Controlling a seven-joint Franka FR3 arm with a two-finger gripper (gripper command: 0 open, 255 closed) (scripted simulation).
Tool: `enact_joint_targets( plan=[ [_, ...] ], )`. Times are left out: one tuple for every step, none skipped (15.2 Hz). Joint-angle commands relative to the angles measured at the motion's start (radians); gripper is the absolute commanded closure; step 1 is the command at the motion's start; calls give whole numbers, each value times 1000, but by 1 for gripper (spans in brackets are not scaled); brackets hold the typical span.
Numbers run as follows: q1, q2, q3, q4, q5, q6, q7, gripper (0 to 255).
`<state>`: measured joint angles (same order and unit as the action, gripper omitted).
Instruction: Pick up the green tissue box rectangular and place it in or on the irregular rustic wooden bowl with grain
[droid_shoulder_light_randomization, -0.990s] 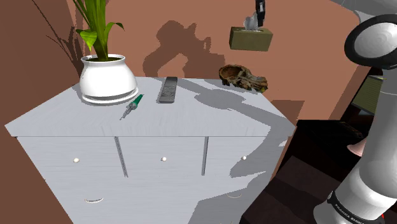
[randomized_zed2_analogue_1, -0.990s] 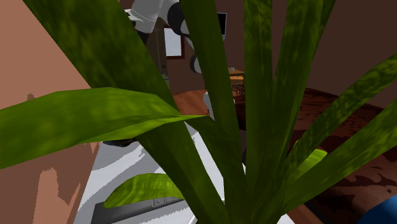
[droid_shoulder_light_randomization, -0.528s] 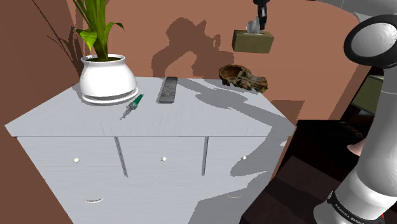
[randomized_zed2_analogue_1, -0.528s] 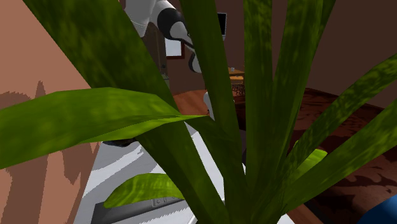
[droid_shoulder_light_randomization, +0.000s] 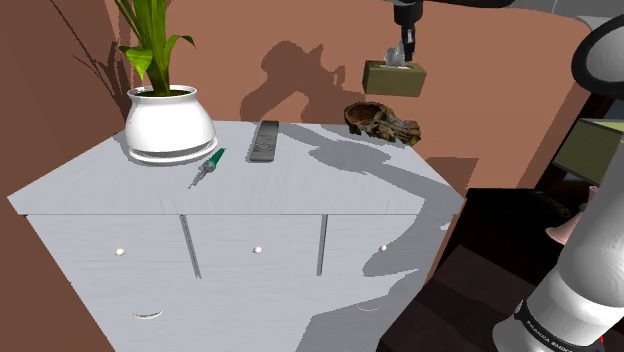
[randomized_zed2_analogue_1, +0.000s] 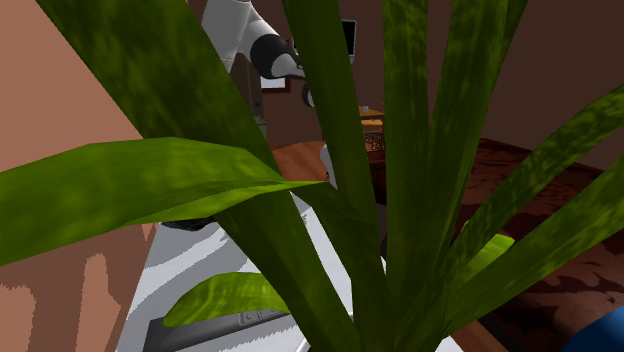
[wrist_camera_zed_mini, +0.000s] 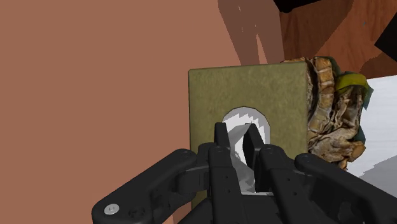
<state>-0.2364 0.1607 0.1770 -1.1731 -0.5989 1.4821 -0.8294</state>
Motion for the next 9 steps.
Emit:
enact_joint_targets(
  plan=[
    [-7, -22, -2, -59, 7, 35, 15, 255],
    [-9, -31, -3, -84, 10, 50, 22, 255],
    [-12, -39, -3, -109, 12, 65, 29, 255],
    [-14, -47, -4, -133, 14, 80, 36, 255],
    [-16, -54, -5, -156, 15, 94, 43, 255],
    [-17, -61, -5, -178, 17, 108, 50, 255],
    [-19, -68, -6, -200, 18, 122, 56, 255],
    [-20, -74, -7, -221, 19, 136, 63, 255],
    [-22, -79, -8, -241, 20, 149, 69, 255]
  ],
)
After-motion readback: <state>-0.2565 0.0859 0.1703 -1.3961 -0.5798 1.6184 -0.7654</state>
